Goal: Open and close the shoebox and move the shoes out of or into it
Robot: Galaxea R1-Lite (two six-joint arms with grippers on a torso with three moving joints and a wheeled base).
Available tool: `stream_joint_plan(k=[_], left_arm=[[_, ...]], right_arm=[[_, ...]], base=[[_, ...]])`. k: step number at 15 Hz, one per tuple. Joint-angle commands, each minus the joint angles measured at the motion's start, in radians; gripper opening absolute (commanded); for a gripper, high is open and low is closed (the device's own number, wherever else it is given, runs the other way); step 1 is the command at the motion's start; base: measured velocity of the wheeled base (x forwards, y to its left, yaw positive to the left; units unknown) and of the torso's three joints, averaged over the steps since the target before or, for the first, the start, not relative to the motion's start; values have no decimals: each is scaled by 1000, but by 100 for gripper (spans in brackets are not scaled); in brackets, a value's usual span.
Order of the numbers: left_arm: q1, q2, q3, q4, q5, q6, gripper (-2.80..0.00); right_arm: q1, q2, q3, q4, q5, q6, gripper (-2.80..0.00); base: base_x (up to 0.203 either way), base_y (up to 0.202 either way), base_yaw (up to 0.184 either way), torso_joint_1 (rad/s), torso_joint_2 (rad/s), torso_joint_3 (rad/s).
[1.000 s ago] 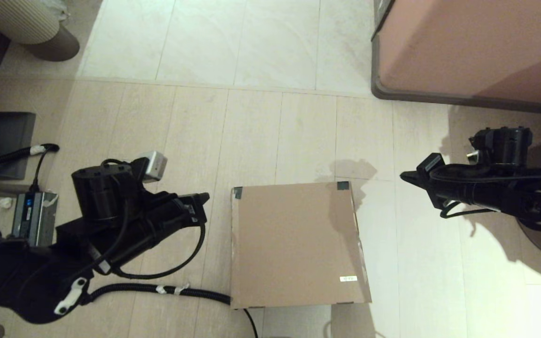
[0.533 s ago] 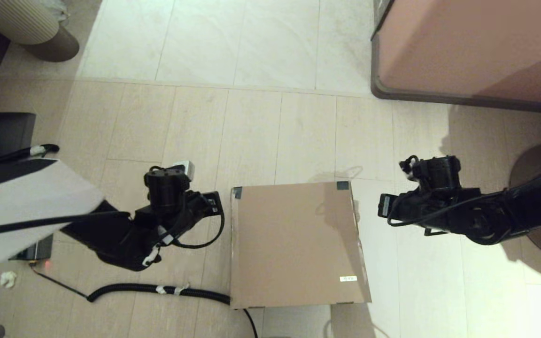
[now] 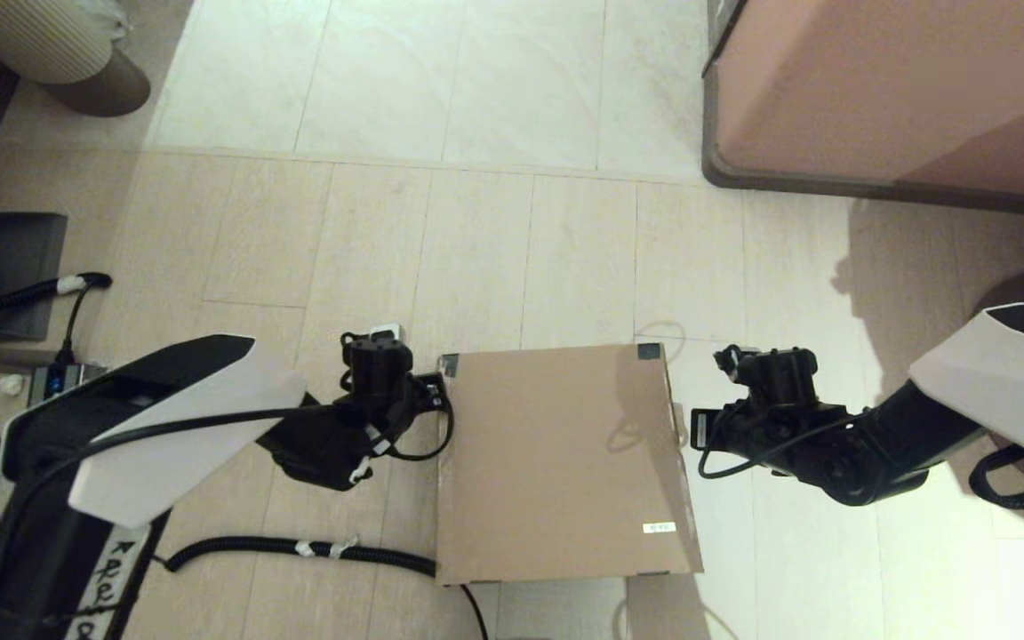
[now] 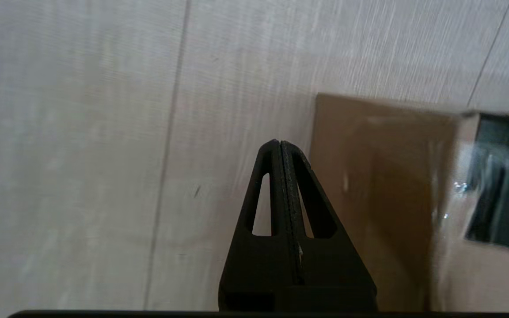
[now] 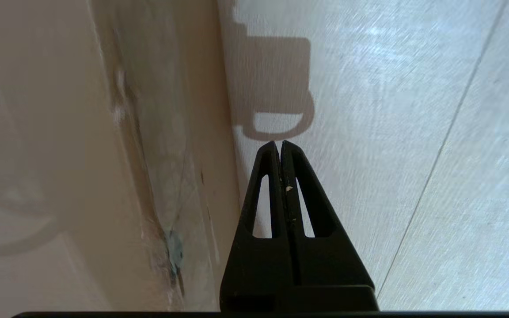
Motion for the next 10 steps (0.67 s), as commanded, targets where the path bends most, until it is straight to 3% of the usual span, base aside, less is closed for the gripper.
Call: stream_joint_plan(k=[1, 6, 10], left_arm=[[-16, 56, -56, -6, -1, -2, -280], [-68, 104, -163, -13, -7, -9, -280], [-33, 53, -85, -17, 4, -21, -280]], right_arm=[[-1, 11, 46, -23, -1, -10, -280], [-7, 8, 172, -145, -21, -34, -280], [3, 9, 207, -179, -24, -32, -280]], base=[[0, 0, 0, 0, 0, 0], [0, 0, 0, 0, 0, 0], [0, 0, 0, 0, 0, 0]])
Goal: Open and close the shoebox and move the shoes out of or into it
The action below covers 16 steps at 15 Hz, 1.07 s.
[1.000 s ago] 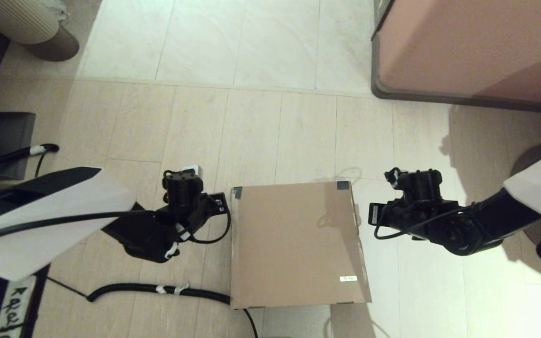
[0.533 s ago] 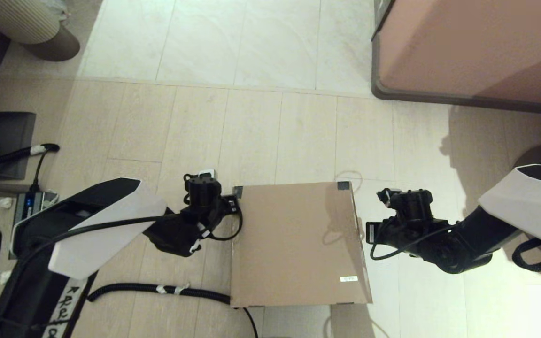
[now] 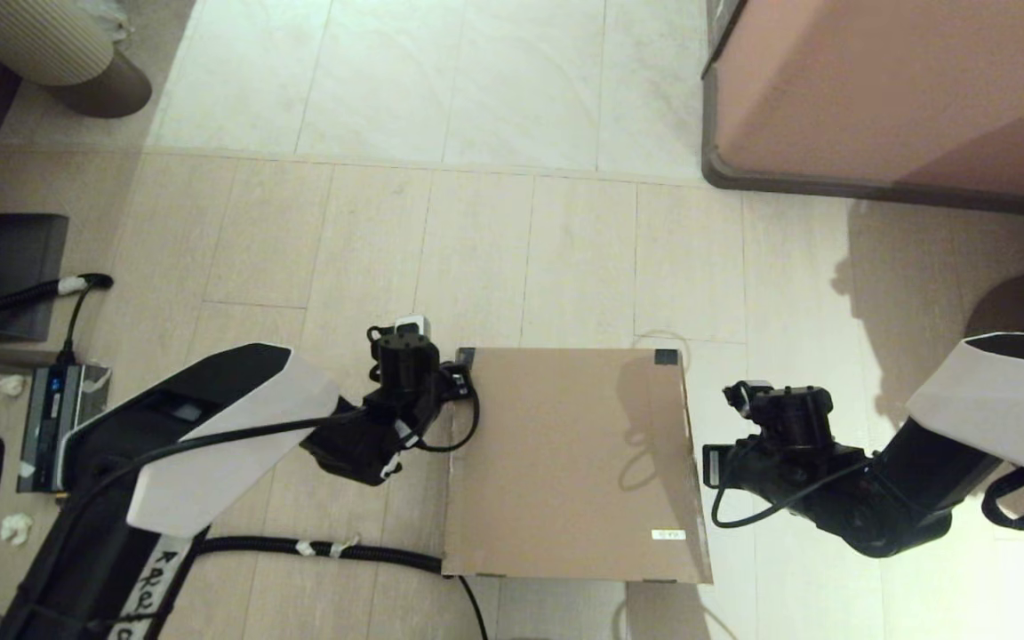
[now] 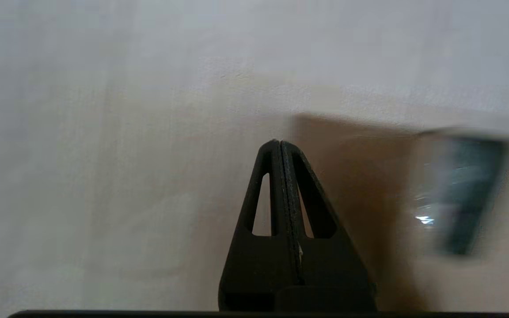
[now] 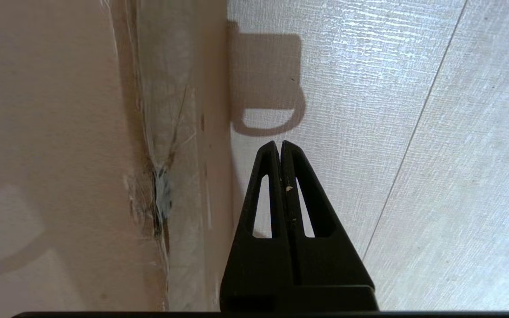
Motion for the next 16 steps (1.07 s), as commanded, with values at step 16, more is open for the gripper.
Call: stream_joint_plan(k=[16], left_arm=[[-93, -148, 456, -134, 3, -1, -280]], right_arm=[[41, 72, 92, -144, -36, 1, -280]], base=[[0, 0, 0, 0, 0, 0]])
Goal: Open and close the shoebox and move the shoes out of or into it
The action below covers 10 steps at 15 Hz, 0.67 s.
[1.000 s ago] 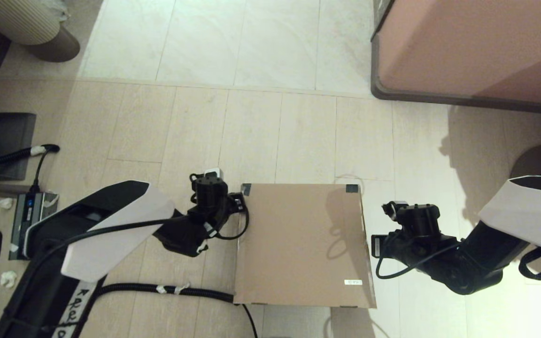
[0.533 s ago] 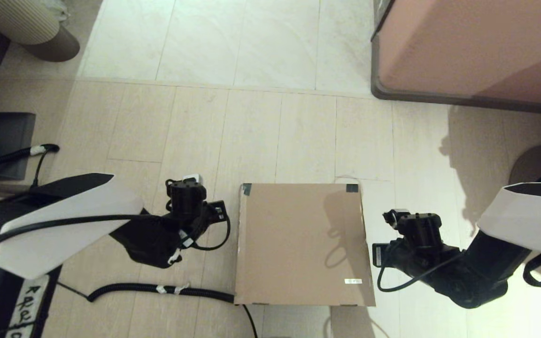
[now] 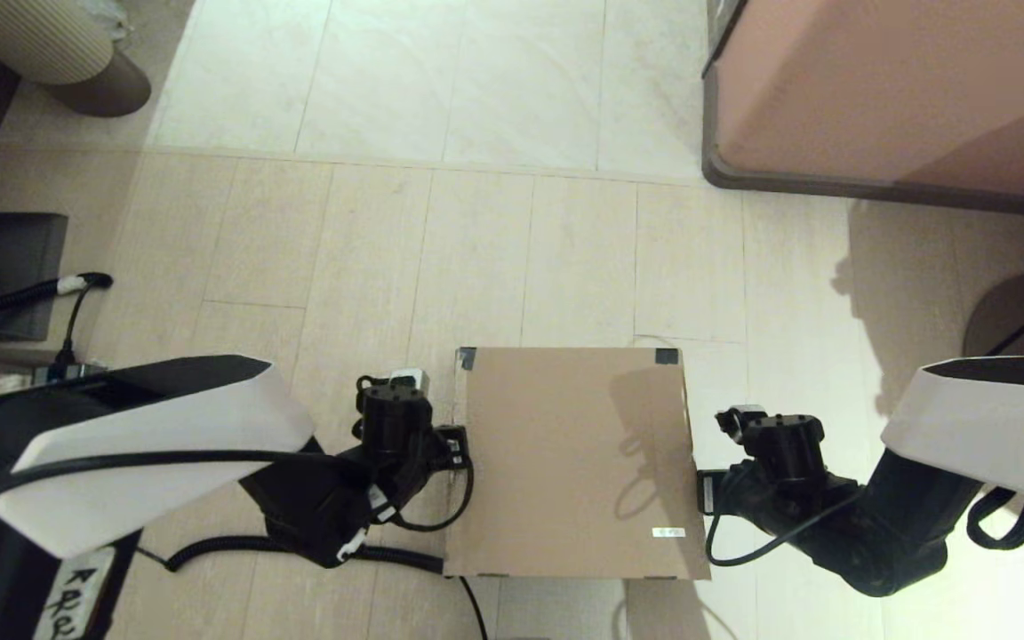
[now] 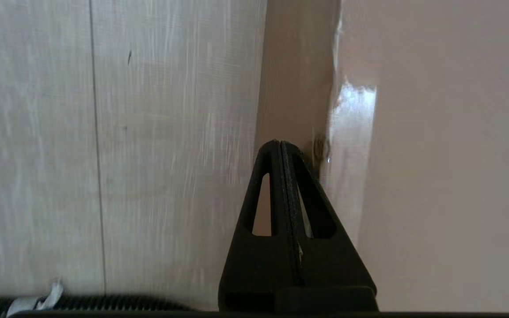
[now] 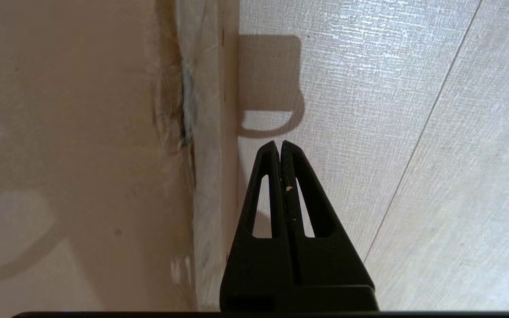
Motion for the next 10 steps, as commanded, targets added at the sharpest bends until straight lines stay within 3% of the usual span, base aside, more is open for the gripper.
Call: stream_joint_plan(k=[1, 5, 10], left_arm=[[-7, 57, -46, -5, 1, -2, -280], [-5, 78, -113, 0, 1, -2, -280], [22, 31, -250, 82, 2, -2, -280]], right_arm=[[0, 32, -23, -6, -1, 1, -280], [3, 41, -59, -4, -1, 0, -280], [-5, 32, -172, 54, -1, -1, -280]], base=[[0, 0, 0, 0, 0, 0], [0, 0, 0, 0, 0, 0], [0, 0, 0, 0, 0, 0]])
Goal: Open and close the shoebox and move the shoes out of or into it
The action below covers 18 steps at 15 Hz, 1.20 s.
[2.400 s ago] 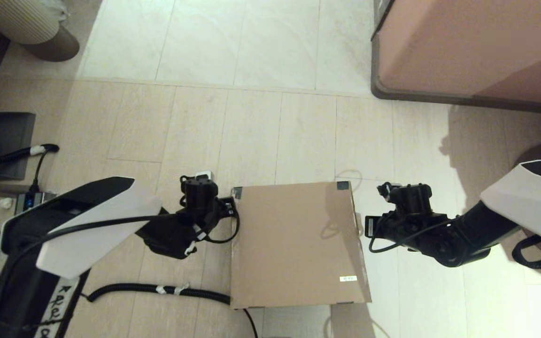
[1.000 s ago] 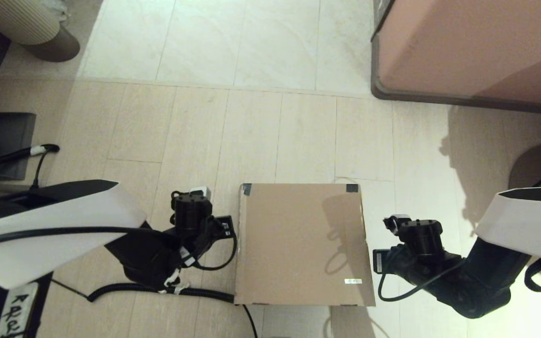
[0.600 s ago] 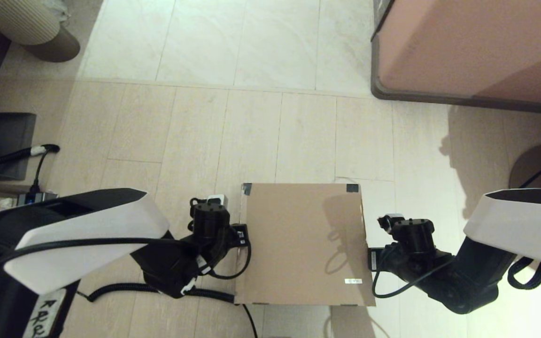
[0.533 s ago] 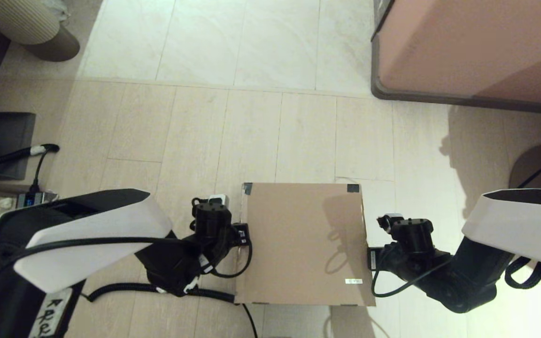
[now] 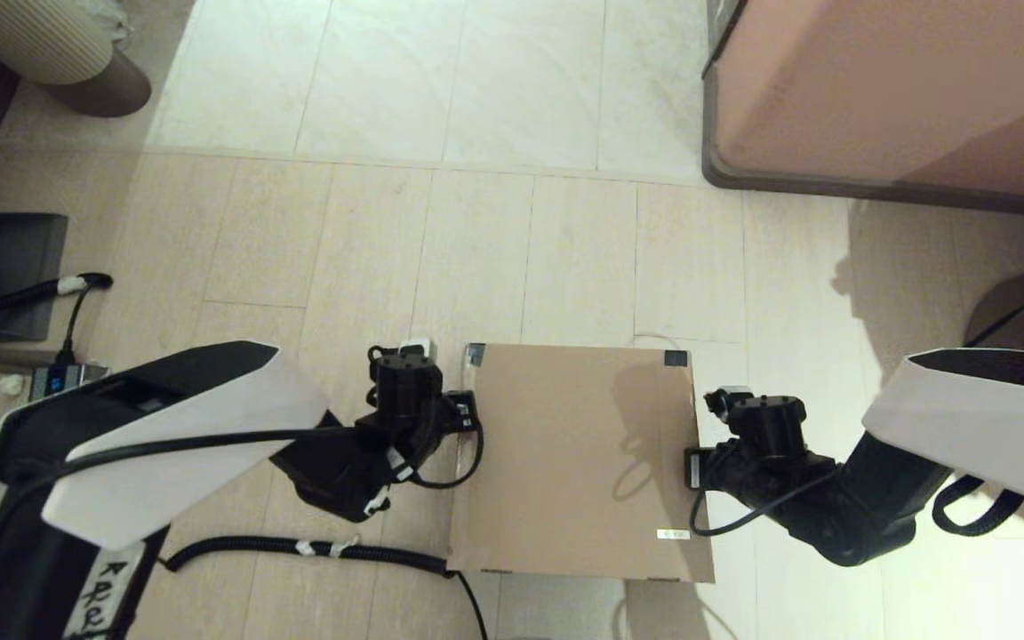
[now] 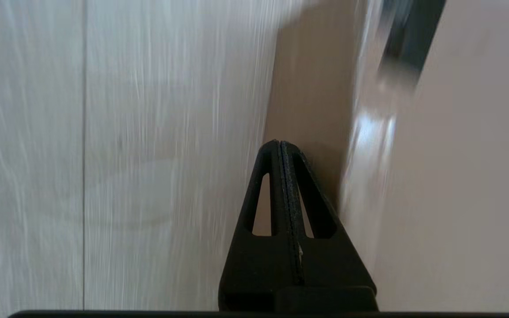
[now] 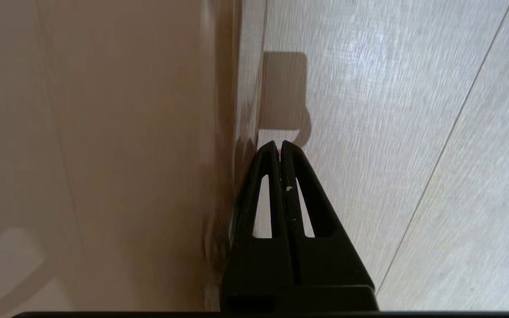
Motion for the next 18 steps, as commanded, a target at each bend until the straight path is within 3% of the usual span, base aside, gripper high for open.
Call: stream_joint_plan(k=[1, 9, 11, 14, 18], left_arm=[[14, -23, -46, 4, 2, -2, -280], [27, 17, -199, 24, -2, -7, -280], [52, -20, -188, 22, 2, -8, -280], [92, -184, -92, 22, 4, -7, -280], [145, -564, 193, 9, 3, 0, -280]], right_arm=[[-3, -13, -46, 14, 0, 1, -280], [-5, -43, -206, 122, 2, 4, -280], [-36, -80, -191, 128, -7, 3, -280], [-85, -230, -107, 149, -28, 2, -280], [-78, -607, 108, 178, -90, -18, -280]], base=[[0, 0, 0, 0, 0, 0], [0, 0, 0, 0, 0, 0], [0, 0, 0, 0, 0, 0], [0, 0, 0, 0, 0, 0], [0, 0, 0, 0, 0, 0]])
